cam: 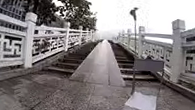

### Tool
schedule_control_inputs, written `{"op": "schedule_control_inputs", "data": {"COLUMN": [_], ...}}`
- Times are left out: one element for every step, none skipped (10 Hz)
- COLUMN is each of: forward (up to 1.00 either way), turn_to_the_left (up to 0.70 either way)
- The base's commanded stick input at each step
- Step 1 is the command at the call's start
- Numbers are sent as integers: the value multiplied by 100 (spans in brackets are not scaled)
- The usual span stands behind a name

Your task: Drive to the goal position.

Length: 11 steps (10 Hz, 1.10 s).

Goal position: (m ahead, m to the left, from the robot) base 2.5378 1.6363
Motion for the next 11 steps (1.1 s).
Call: {"op": "schedule_control_inputs", "data": {"forward": [3, 3, 3, 3, 3, 3, 3, 3, 3, 3, 3], "turn_to_the_left": [1, 1, 1, 1, 1, 1, 1, 1, 1, 1, 1]}}
